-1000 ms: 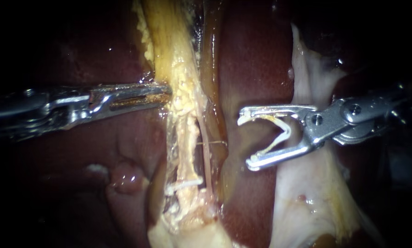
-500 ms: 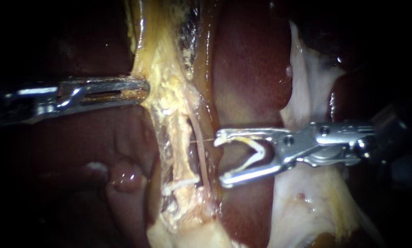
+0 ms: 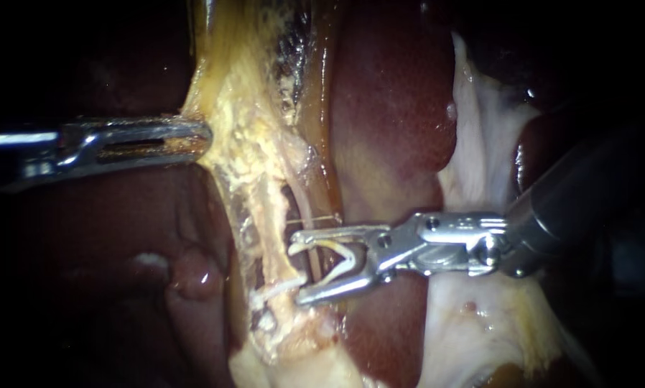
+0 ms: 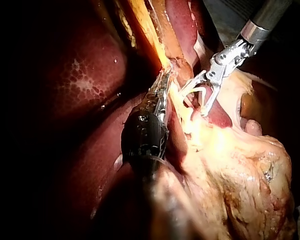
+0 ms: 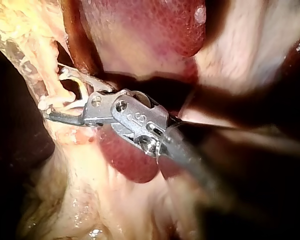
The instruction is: Clipping second clip left tube
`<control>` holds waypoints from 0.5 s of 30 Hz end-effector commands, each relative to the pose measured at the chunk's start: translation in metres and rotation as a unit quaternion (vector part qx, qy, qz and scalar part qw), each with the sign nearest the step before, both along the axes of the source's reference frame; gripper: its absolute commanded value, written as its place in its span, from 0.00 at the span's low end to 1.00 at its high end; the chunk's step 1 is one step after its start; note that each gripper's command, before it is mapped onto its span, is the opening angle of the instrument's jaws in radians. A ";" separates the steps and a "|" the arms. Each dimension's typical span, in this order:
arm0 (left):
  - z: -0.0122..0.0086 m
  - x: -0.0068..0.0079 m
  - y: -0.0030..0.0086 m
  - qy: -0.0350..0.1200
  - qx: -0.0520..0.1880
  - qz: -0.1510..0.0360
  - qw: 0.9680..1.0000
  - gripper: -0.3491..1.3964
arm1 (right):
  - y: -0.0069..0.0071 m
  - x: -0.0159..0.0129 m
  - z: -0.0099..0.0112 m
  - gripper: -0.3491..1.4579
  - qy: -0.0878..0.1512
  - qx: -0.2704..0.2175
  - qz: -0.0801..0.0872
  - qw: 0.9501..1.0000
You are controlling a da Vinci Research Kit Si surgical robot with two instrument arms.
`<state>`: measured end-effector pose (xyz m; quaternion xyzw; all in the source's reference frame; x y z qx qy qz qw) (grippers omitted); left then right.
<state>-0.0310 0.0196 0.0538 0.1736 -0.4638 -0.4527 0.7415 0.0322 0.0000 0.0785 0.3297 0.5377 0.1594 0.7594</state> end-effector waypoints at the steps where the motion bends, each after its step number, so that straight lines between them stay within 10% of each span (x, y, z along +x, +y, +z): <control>1: -0.0002 0.0000 -0.0001 0.001 -0.001 0.000 1.000 0.00 | 0.0000 0.0002 0.0002 0.51 -0.001 -0.001 0.001 1.000; 15: -0.0009 -0.0001 -0.0003 0.000 -0.004 -0.002 1.000 0.00 | -0.0012 0.0032 0.0002 0.50 0.028 0.029 -0.020 0.999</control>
